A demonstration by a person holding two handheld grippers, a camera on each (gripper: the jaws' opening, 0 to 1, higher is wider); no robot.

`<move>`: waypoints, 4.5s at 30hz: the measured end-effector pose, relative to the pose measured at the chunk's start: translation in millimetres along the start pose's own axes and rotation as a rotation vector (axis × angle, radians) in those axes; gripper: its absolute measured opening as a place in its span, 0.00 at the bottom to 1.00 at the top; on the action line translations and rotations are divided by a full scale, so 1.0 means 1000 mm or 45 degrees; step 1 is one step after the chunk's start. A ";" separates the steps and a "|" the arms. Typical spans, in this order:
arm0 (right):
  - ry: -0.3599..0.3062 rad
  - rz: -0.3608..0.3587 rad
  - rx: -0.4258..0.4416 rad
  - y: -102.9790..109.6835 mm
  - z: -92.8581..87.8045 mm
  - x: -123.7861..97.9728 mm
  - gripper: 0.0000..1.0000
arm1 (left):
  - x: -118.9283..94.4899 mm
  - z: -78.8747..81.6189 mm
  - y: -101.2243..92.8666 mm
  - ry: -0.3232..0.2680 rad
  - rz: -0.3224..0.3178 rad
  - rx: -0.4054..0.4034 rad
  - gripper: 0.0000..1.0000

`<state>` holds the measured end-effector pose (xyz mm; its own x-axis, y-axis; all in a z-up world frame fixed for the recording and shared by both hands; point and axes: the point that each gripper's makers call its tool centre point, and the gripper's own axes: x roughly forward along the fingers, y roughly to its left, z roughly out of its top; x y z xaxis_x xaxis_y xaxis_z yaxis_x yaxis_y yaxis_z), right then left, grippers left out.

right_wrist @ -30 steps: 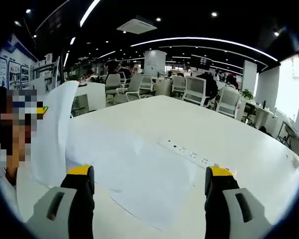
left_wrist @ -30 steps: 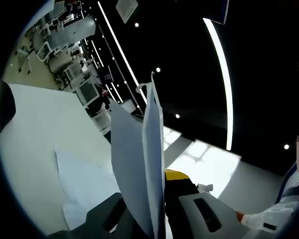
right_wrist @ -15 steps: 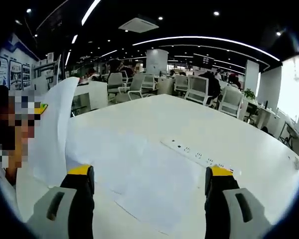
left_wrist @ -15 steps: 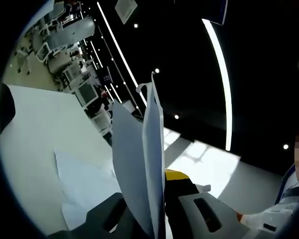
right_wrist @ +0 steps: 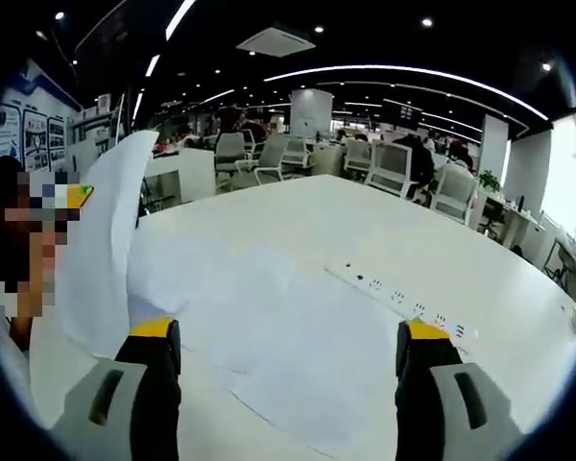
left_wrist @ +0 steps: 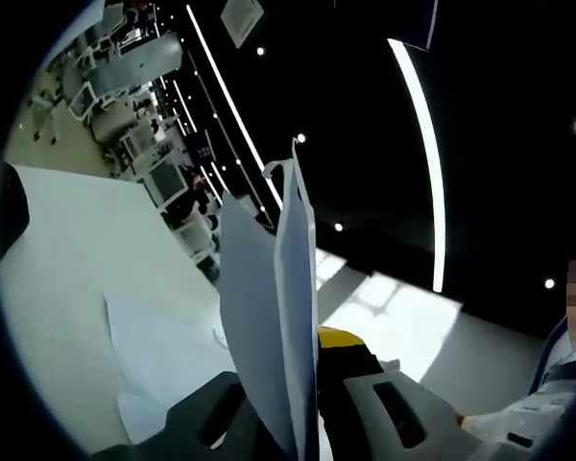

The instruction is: Organize the stack of printing papers by aligning and flattening the scattered papers on the table

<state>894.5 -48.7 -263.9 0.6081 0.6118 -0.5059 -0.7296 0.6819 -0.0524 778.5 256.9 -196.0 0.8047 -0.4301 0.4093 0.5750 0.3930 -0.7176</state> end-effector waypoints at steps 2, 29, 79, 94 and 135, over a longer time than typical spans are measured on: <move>0.017 0.021 -0.049 0.003 -0.004 0.003 0.85 | 0.000 0.000 0.000 -0.001 -0.001 -0.001 0.06; 0.114 0.059 -0.020 0.015 -0.024 0.022 0.82 | -0.001 0.003 0.002 -0.009 -0.003 0.000 0.06; 0.151 0.104 0.000 0.023 -0.020 0.058 0.81 | -0.002 0.002 0.002 -0.010 -0.002 0.003 0.06; 0.148 0.114 -0.002 0.028 -0.015 0.066 0.81 | -0.001 0.002 0.001 -0.011 -0.007 0.002 0.06; 0.138 0.150 0.006 0.047 -0.003 0.102 0.80 | -0.001 0.003 -0.001 -0.014 -0.014 0.000 0.06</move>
<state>921.1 44.4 -320.5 0.4807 0.6408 -0.5986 -0.7922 0.6101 0.0168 777.4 259.5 -194.6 0.7998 -0.4257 0.4232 0.5839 0.3881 -0.7130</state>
